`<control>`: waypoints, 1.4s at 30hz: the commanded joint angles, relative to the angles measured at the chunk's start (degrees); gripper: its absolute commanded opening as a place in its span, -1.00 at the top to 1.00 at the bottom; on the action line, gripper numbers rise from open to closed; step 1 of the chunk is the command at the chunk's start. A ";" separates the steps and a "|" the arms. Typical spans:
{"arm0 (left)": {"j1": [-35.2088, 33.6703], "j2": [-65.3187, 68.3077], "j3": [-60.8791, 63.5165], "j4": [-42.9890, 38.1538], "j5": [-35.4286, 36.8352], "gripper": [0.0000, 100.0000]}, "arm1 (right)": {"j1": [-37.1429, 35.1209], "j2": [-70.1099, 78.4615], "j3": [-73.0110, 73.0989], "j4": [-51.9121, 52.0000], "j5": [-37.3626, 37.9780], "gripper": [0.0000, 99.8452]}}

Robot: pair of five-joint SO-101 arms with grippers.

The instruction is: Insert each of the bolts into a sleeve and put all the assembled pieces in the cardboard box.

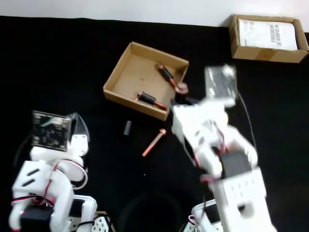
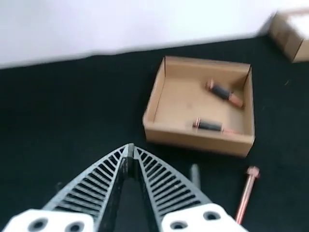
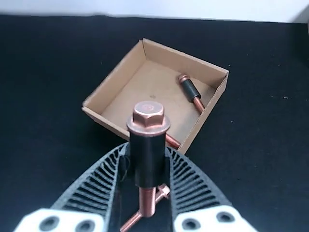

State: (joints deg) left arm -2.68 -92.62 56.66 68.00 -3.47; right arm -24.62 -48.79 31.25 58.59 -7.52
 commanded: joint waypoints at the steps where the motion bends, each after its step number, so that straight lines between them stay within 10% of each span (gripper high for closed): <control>1: -1.10 -11.38 13.05 -0.18 0.00 0.98 | -0.31 16.13 -14.46 2.24 6.15 0.99; 14: -1.10 -11.21 40.66 -20.92 8.62 0.98 | -0.22 52.18 -39.52 2.15 33.14 0.99; 22: -1.10 -11.12 40.48 -18.20 15.30 0.98 | -0.40 70.37 -56.13 2.15 49.32 0.99; 36: -1.10 -11.21 40.48 -18.20 15.21 0.98 | 0.48 94.37 -74.77 5.67 53.80 0.98; 42: -1.10 -11.21 40.48 -18.20 15.21 0.98 | 0.31 94.46 -75.21 12.70 53.54 0.69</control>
State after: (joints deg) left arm -3.21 -103.25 96.22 49.63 11.38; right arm -25.05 46.95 -40.84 69.14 45.67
